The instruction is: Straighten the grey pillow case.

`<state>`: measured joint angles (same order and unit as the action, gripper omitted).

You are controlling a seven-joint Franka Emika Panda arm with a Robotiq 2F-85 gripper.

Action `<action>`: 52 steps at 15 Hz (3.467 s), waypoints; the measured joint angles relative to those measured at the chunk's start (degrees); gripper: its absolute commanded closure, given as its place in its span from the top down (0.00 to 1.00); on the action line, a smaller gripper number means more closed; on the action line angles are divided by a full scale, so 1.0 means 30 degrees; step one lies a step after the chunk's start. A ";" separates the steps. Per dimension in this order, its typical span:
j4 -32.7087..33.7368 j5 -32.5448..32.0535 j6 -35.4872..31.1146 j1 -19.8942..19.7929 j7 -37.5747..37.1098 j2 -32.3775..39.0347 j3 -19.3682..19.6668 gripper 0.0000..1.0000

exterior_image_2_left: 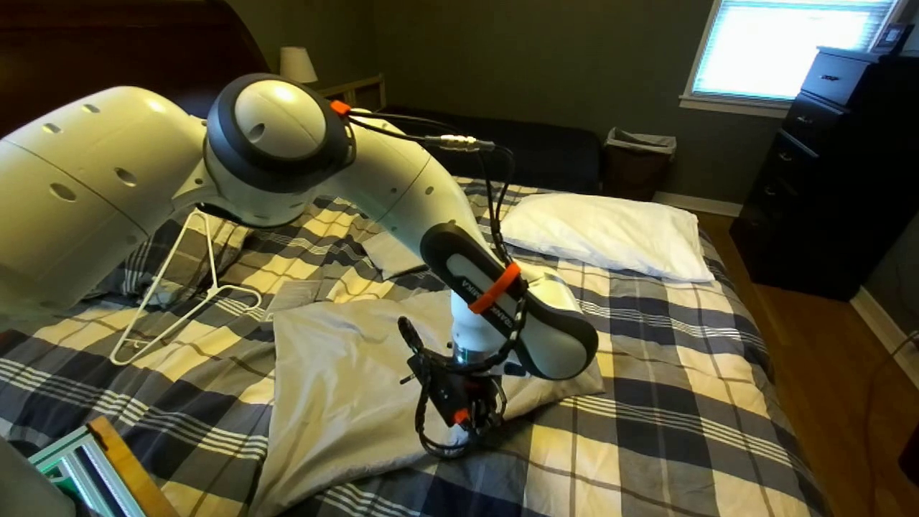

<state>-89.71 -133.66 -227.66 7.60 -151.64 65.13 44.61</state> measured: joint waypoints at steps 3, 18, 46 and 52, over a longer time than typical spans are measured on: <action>-0.0270 -0.0298 -0.0611 -0.0554 -0.1127 0.0482 0.0784 0.43; -0.1897 0.0997 0.4738 -0.0373 0.1725 -0.4752 0.2139 1.00; 0.9583 0.3976 -0.0665 -0.4441 -0.0201 0.1114 0.0609 1.00; 1.1831 0.5365 -0.0520 -0.4491 -0.1151 0.3723 0.0644 0.68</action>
<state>-54.22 -117.57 -229.22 -5.87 -155.10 76.30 46.54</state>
